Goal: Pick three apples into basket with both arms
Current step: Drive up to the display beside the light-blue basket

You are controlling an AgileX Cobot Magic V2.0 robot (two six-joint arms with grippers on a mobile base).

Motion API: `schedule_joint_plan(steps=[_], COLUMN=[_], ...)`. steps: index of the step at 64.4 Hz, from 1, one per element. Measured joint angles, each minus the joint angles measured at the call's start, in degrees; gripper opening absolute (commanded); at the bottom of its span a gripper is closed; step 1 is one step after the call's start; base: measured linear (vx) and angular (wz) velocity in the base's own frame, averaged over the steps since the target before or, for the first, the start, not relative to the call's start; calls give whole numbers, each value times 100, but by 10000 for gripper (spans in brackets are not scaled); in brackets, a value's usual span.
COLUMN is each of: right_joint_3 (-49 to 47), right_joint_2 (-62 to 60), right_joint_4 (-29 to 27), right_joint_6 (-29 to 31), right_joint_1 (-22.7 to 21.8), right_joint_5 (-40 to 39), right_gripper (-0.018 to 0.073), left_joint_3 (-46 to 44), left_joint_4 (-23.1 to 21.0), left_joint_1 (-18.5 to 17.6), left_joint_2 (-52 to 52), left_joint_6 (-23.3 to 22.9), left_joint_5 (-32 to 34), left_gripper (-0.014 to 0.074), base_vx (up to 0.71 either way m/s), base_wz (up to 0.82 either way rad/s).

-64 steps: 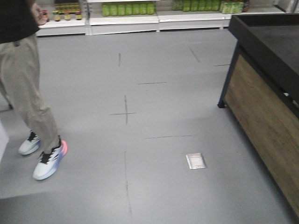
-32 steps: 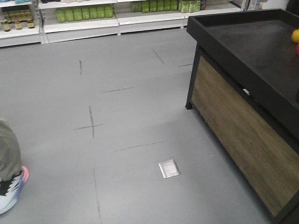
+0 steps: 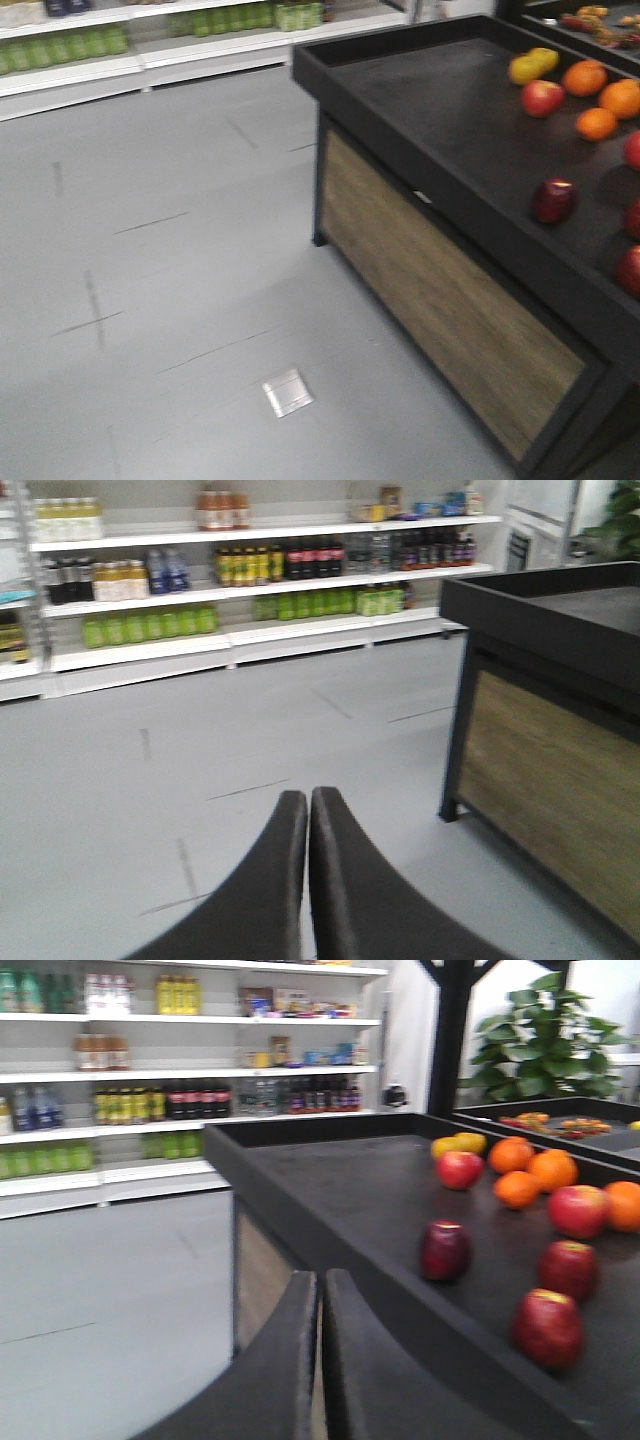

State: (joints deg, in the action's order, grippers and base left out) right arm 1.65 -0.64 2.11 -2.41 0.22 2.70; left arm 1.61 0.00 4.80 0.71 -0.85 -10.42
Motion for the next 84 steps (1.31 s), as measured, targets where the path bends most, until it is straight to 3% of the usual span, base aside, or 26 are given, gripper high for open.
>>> schedule_joint_plan(steps=[84], right_joint_3=[0], right_joint_2=[0], right_joint_4=[0], right_joint_6=[0], right_joint_1=[0], right_joint_5=[0], right_gripper=[-8], left_joint_3=[0], left_joint_4=[0], left_joint_1=[0], left_joint_2=[0], left_joint_6=[0], left_joint_5=[0], left_gripper=[-6], base_vx=[15], base_wz=[-62])
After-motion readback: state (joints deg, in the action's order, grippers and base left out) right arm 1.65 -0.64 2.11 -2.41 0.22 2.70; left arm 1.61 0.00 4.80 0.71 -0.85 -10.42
